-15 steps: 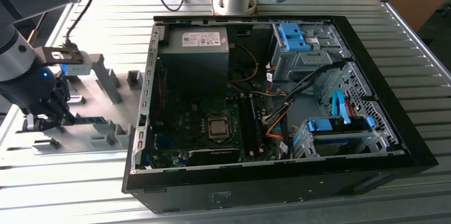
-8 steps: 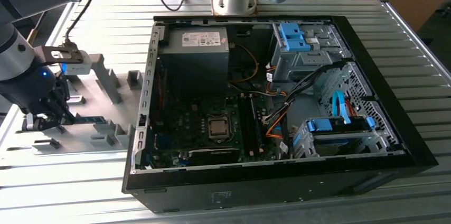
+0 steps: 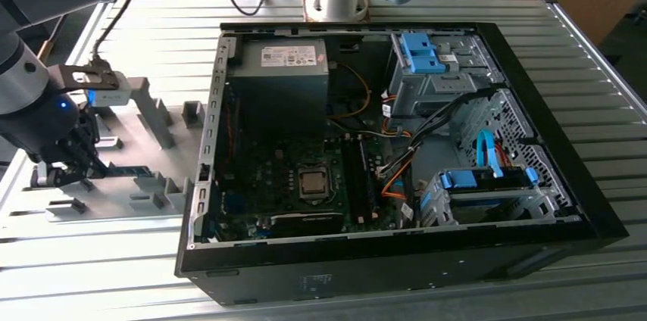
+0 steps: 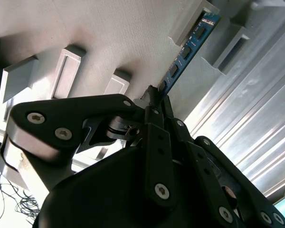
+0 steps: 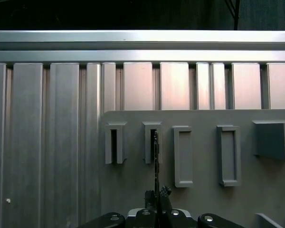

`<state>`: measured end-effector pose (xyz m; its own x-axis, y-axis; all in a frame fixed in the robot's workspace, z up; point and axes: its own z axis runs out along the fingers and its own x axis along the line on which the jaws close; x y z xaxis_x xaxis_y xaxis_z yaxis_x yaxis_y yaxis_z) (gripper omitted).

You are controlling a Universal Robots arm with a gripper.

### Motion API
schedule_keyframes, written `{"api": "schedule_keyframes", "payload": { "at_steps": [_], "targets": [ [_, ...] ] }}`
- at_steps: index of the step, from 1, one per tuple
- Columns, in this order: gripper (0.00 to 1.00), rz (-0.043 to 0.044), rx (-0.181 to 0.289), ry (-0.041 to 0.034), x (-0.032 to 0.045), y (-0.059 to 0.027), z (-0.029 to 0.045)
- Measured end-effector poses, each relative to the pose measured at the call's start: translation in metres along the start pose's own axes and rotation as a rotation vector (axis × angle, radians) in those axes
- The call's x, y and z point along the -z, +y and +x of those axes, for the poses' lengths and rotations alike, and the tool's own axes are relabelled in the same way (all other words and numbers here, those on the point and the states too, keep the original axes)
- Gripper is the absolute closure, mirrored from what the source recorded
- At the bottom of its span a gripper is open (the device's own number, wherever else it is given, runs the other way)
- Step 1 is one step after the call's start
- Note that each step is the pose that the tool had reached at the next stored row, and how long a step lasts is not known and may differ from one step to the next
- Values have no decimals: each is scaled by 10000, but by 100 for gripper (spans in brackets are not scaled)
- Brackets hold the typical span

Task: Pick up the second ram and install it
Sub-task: 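Pick up the second ram and move it above second insertion slot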

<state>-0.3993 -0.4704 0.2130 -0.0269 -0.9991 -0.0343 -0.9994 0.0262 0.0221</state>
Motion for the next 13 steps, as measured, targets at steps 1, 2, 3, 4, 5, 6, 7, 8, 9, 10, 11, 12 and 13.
{"api": "schedule_keyframes", "payload": {
  "at_steps": [1,2,3,4,5,6,7,8,9,10,11,12,13],
  "targets": [
    [86,2,0,-1,5,0,0],
    [86,1,0,-1,12,0,0],
    [86,2,0,-2,18,0,-1],
    [86,2,0,-1,24,0,-1],
    [86,2,0,-1,30,0,-1],
    [86,3,0,-3,35,0,-2],
    [86,3,0,-2,39,0,-2],
    [86,4,0,-3,42,1,-2],
    [86,3,0,-3,47,1,-2],
    [86,2,0,-1,52,1,-2],
    [86,2,0,-1,57,1,-2],
    [86,3,0,-2,60,1,-2],
    [86,3,0,-2,65,1,-3]
  ]
}}
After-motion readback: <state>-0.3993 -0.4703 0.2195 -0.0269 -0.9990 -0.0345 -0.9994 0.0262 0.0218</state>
